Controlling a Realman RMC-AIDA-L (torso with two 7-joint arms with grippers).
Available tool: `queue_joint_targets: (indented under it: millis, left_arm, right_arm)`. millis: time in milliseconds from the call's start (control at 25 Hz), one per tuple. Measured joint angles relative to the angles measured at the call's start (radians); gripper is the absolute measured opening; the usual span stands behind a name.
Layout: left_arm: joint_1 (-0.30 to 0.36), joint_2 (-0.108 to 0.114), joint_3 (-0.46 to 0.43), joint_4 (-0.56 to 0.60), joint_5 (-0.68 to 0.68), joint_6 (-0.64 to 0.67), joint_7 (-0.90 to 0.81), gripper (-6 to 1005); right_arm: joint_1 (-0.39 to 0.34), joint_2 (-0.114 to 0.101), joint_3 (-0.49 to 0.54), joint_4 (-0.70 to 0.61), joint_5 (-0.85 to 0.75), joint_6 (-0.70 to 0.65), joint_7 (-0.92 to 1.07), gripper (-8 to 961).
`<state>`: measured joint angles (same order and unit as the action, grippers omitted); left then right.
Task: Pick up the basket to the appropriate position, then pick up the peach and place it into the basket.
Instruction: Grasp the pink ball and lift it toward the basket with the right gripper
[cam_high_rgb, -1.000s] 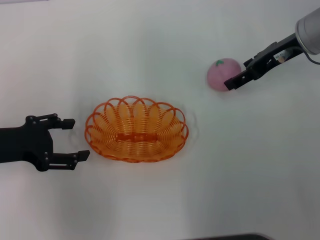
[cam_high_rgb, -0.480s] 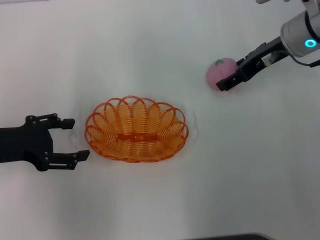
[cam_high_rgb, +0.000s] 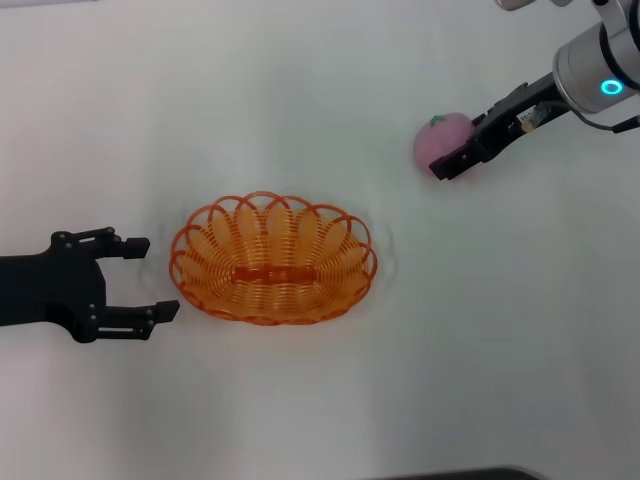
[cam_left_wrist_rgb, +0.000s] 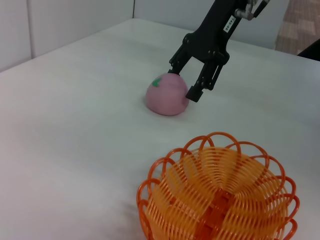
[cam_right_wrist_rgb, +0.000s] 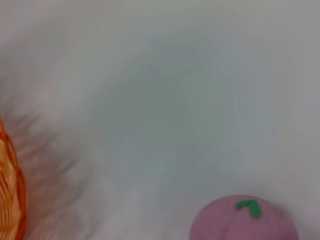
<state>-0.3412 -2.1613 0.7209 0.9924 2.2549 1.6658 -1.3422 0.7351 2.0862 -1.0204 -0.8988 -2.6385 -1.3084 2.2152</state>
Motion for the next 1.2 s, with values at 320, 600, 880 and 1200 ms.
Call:
queue_joint_targets:
  millis: [320, 600, 880, 1200]
  left_arm:
    - [0.002, 0.000, 0.000, 0.000, 0.000, 0.000, 0.000, 874]
    - [0.004, 0.000, 0.000, 0.000, 0.000, 0.000, 0.000, 875]
    - [0.007, 0.001, 0.000, 0.000, 0.000, 0.000, 0.000, 875]
    - [0.010, 0.002, -0.001, 0.000, 0.000, 0.000, 0.000, 875]
  right_arm:
    - [-0.004, 0.000, 0.000, 0.003, -0.019, 0.031, 0.016, 881]
    - [0.000, 0.000, 0.000, 0.016, -0.025, 0.043, 0.017, 880]
    - [0.001, 0.000, -0.013, 0.017, -0.026, 0.046, 0.020, 879]
    - [0.000, 0.000, -0.014, 0.015, -0.026, 0.046, 0.021, 608]
